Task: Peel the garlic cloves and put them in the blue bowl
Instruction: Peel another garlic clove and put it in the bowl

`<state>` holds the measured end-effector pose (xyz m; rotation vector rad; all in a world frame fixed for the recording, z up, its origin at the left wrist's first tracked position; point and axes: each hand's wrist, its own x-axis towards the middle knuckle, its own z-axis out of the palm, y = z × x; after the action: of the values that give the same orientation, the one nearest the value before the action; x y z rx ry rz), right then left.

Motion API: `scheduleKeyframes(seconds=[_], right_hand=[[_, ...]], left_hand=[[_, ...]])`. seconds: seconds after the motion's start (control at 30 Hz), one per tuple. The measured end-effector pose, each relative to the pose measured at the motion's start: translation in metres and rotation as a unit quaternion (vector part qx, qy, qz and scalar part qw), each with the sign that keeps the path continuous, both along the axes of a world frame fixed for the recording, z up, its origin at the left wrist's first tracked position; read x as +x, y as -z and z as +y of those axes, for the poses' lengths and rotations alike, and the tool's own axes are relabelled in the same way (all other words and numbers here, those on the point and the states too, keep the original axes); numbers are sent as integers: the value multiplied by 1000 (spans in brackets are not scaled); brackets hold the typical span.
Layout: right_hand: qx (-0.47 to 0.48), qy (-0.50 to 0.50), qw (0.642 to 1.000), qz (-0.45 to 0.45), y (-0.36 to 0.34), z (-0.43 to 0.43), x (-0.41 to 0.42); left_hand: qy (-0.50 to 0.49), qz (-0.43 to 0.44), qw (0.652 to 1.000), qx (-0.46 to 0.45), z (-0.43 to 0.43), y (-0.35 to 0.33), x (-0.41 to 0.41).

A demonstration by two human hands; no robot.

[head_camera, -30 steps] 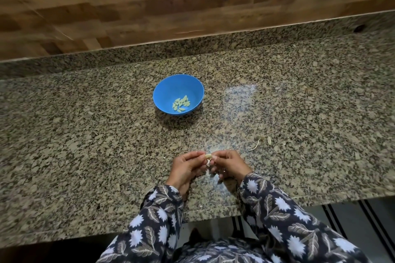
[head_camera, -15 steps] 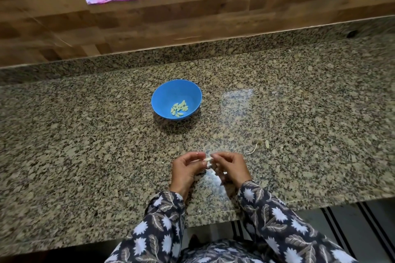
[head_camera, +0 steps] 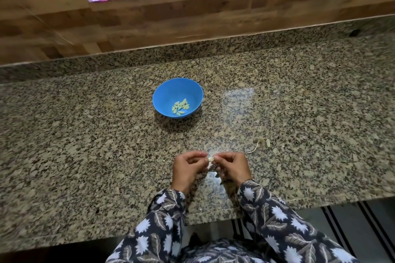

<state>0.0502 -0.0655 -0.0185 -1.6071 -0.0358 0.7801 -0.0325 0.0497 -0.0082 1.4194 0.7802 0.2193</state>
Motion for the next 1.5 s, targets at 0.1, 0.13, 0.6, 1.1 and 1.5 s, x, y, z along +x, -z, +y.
scheduleKeyframes(seconds=[0.1,0.13,0.6,1.1,1.5], right_hand=[[71,5,994,77,-6,-1,-1],[85,1,992,90,-8,-3,0],[-2,-4,998,-60,0,0,-3],[3,-57,988,-144,5,-1,-1],[-55,-41,974,-214,6,0,-4]], left_hand=[[-8,-1,996,-90,4,-4,-1],[-9,-5,993,-114,5,-5,-2],[59,29,991,118,1,1,2],[-52,2,989,-140,-5,-10,3],[-17,-5,1000,4,-10,-5,3]])
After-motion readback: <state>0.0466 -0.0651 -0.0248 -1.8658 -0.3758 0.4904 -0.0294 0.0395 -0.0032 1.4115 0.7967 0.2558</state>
